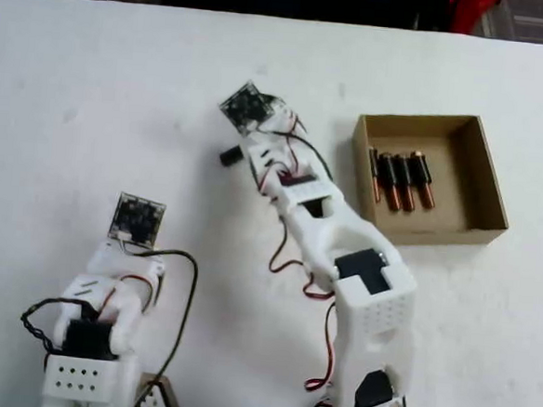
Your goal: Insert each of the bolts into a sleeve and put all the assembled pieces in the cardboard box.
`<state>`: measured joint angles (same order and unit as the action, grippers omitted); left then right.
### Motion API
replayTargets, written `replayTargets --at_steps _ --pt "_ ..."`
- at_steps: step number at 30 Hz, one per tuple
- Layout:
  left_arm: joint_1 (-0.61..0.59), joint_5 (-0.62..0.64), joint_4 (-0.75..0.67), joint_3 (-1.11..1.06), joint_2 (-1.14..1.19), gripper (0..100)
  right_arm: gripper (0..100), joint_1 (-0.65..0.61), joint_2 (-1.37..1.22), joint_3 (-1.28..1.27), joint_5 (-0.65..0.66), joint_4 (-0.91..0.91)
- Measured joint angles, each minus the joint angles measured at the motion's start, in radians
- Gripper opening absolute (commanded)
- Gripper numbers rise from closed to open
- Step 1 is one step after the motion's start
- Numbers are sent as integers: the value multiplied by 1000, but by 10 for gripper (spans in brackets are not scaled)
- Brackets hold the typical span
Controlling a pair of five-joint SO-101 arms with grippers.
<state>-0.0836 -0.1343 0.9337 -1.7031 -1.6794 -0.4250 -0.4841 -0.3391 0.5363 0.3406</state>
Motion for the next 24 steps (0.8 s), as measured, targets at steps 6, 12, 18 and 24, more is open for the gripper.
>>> replayTargets --at_steps 6,12,18,24 --pt "0 0 0 0 0 23 17 0 0 -43 0 0" --pt "0 0 0 0 0 23 17 0 43 -118 0 0" --pt "0 0 0 0 0 23 21 8 106 -144 0 0" --pt "0 0 0 0 0 23 22 43 91 -143 0 0"
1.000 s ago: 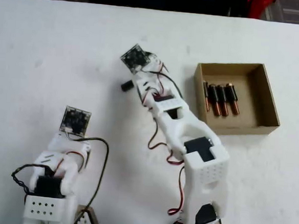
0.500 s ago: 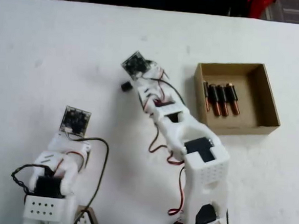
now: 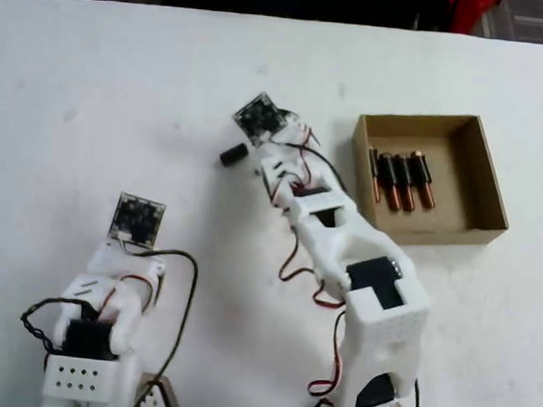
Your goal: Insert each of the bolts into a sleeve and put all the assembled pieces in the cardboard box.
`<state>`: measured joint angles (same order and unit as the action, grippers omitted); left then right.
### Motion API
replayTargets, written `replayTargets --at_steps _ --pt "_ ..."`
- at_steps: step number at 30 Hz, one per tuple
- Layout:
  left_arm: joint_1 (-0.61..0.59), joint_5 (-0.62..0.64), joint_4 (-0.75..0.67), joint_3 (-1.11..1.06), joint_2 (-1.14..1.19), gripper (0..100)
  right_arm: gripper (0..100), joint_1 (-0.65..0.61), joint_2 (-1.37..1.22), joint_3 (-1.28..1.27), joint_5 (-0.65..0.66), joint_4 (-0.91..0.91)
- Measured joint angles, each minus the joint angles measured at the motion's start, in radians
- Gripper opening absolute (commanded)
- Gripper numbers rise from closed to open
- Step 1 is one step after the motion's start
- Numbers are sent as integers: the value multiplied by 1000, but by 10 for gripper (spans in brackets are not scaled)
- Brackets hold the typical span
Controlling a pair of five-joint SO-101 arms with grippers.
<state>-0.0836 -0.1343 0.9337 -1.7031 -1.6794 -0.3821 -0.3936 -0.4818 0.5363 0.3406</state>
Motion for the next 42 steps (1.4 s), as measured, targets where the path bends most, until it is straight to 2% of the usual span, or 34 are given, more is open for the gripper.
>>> replayTargets --at_steps 4,14,29,38,42 --pt "0 0 0 0 0 23 22 11 -51 40 0 -6" --pt "0 0 0 0 0 23 22 32 -133 298 -106 -307" --pt "0 0 0 0 0 23 18 75 -376 582 -106 -321" --pt "0 0 0 0 0 23 18 80 -414 608 -106 -322" --pt "0 0 0 0 0 23 18 78 -414 609 -106 -390"
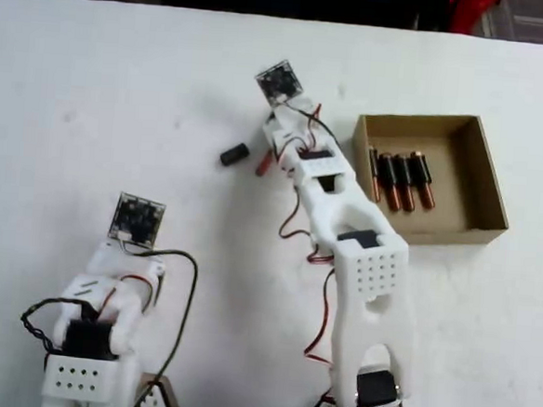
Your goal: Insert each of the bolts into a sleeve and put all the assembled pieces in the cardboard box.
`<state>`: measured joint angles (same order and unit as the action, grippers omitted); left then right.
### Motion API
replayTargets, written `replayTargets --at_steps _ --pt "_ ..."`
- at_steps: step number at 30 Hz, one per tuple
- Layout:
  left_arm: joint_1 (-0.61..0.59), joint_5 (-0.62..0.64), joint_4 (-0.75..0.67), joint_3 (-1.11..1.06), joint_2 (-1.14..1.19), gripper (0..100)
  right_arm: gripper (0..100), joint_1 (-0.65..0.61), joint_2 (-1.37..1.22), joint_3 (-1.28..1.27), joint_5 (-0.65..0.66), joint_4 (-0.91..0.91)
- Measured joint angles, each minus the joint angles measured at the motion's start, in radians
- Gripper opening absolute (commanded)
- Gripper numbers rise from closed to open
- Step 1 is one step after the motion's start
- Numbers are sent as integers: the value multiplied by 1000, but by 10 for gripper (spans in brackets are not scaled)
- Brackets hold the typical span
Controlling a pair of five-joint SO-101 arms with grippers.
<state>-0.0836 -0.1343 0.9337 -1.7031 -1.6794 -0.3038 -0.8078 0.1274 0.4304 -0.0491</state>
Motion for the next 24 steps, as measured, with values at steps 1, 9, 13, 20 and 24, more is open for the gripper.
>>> replayTargets --at_steps 1,9,13,20,24 --pt "0 0 0 0 0 23 18 0 0 5 0 -15" --pt "0 0 0 0 0 23 18 6 6 31 -2 -147" --pt "0 0 0 0 0 23 18 6 8 43 -2 -192" --pt "0 0 0 0 0 23 18 -23 95 -28 -2 -281" --pt "0 0 0 0 0 23 18 -61 172 -115 -2 -296"
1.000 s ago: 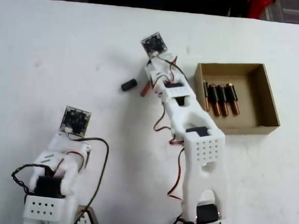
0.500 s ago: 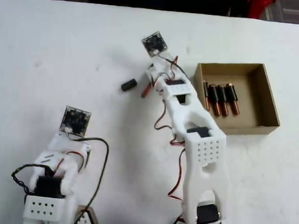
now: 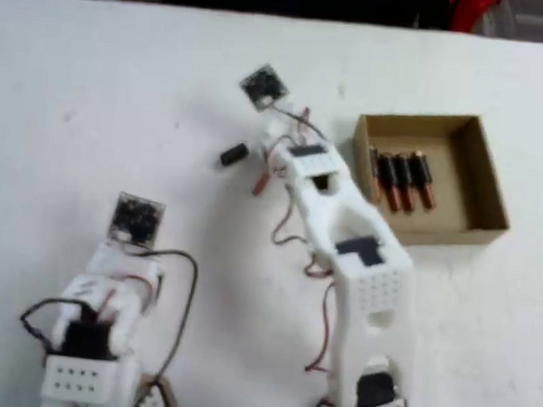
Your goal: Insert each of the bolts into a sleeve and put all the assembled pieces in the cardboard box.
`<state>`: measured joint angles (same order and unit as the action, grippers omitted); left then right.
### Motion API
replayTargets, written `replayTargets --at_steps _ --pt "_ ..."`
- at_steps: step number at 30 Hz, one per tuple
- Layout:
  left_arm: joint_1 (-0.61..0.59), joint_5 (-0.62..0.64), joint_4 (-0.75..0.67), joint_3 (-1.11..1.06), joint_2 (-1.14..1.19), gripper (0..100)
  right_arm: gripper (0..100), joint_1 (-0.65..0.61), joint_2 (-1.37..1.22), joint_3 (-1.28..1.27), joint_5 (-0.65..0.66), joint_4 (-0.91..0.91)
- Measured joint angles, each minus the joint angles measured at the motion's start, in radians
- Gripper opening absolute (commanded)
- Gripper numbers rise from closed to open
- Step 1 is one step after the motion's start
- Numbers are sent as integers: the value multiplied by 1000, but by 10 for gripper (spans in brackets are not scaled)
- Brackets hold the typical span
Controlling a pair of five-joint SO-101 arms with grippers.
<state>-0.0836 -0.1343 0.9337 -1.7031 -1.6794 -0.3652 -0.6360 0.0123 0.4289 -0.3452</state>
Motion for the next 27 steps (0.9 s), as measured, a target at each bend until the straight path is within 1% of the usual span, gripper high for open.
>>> replayTargets --at_steps 9,20,24,27 --pt "0 0 0 0 0 23 20 -41 199 -193 2 -2" --pt "-12 -3 0 0 0 22 18 -51 368 -321 2 -2" --pt "-31 -118 -23 0 0 22 18 -46 499 -410 2 -2" --pt "-31 -146 -23 0 0 22 18 -48 628 -496 -2 -2"
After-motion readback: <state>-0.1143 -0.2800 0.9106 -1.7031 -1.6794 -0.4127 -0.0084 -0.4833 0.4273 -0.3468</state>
